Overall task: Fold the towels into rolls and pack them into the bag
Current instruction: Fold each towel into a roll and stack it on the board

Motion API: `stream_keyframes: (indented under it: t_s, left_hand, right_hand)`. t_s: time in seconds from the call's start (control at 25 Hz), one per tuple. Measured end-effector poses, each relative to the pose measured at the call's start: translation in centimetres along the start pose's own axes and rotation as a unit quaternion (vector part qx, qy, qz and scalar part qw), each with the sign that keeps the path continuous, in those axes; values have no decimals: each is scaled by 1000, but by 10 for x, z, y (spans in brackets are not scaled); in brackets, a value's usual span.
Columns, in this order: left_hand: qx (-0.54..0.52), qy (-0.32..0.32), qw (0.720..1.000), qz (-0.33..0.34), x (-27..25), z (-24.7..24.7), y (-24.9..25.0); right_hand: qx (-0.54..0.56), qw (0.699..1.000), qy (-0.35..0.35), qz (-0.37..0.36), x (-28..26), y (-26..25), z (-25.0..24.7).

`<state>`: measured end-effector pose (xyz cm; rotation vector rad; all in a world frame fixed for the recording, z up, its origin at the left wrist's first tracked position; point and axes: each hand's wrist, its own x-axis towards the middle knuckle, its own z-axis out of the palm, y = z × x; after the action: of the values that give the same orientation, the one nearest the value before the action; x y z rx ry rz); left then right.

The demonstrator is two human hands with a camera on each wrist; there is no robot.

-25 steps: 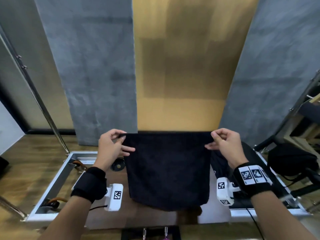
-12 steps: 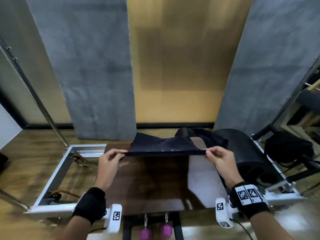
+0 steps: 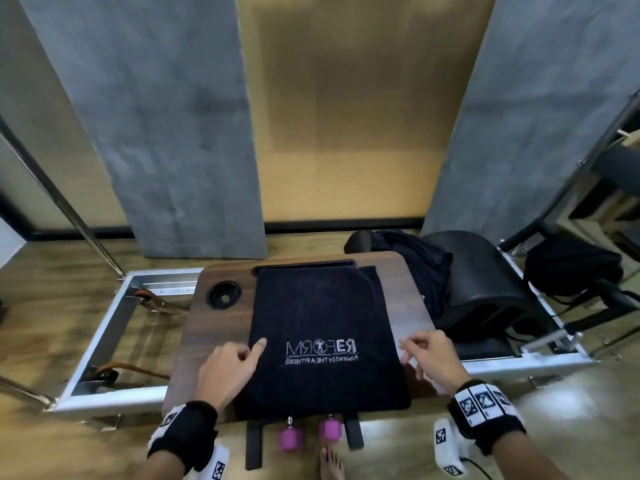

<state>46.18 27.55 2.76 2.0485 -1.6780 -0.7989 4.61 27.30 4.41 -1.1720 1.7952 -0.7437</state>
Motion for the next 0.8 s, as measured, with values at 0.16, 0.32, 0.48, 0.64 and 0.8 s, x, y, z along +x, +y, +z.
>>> stream_keyframes:
  t_s: [0.16,0.32,0.48,0.64,0.8]
  left_hand:
    - [-21,34,996,81,40,16,39]
    - [15,-37,989,142,89,39,57]
    - [104,-88,985,105,128,51,61]
    - [195,-82,976,57,136,52,50]
    - [164,-76,982,53,133,50,52]
  right_hand:
    - [16,1000,8,1,40,-34,5]
    - [27,1000,-2,15,88,-62,17]
    - [88,994,-64,-1,127,-85,40]
    - [36,996,-81,11,150,-76,46]
    - [25,999,-32,24,157,-67,40]
